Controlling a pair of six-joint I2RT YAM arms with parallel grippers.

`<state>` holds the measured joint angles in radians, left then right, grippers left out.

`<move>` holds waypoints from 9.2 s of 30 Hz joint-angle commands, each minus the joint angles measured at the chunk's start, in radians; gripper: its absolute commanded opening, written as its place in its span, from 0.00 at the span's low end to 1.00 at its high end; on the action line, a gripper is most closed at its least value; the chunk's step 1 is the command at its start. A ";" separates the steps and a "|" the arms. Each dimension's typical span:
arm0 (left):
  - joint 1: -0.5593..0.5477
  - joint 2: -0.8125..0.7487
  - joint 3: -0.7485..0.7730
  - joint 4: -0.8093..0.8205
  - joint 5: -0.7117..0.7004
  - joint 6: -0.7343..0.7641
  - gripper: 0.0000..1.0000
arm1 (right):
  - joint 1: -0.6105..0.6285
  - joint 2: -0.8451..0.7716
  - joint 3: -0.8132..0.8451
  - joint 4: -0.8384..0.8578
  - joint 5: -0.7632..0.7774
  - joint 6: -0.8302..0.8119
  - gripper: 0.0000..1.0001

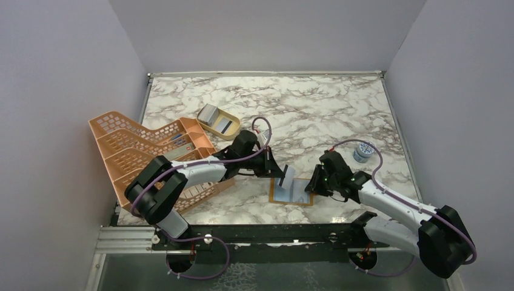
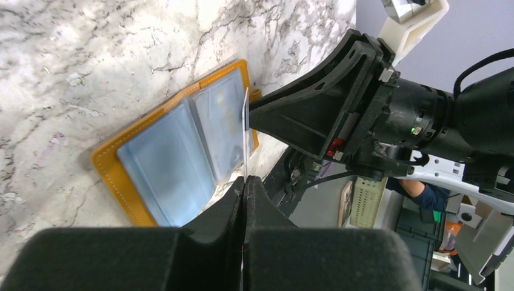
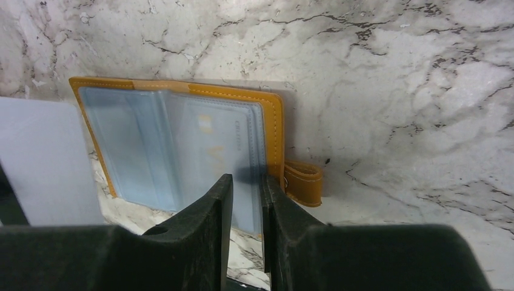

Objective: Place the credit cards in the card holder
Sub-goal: Insert the credit card into the card holder.

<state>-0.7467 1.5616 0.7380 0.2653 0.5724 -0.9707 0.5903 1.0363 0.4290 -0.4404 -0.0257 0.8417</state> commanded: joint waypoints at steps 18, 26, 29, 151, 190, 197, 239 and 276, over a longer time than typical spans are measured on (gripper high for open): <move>-0.099 0.126 -0.030 0.068 -0.125 -0.045 0.00 | 0.007 -0.051 -0.042 -0.031 0.014 0.030 0.21; -0.121 0.085 -0.082 0.069 -0.183 -0.098 0.00 | 0.008 -0.050 -0.051 -0.021 0.010 0.035 0.20; -0.122 0.072 -0.093 0.069 -0.208 -0.104 0.00 | 0.007 -0.051 -0.058 -0.013 0.010 0.037 0.21; -0.330 0.106 0.042 -0.149 -0.632 -0.072 0.41 | 0.008 -0.143 -0.085 -0.031 -0.047 0.053 0.15; -0.330 0.064 0.034 -0.201 -0.680 -0.027 0.55 | 0.007 -0.133 -0.083 -0.021 -0.070 0.046 0.12; -0.330 0.039 0.043 -0.233 -0.714 0.012 0.60 | 0.008 -0.127 -0.093 -0.008 -0.073 0.051 0.12; -0.331 0.049 0.060 -0.227 -0.711 0.025 0.57 | 0.028 0.001 -0.107 0.218 -0.158 0.077 0.10; -0.385 0.090 0.074 -0.067 -0.623 -0.065 0.52 | 0.161 0.008 -0.065 0.071 0.047 0.140 0.10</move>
<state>-1.1152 1.6466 0.8104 0.1219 -0.1032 -1.0142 0.7452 1.0550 0.3317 -0.2546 -0.0872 0.9901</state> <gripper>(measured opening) 0.526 0.085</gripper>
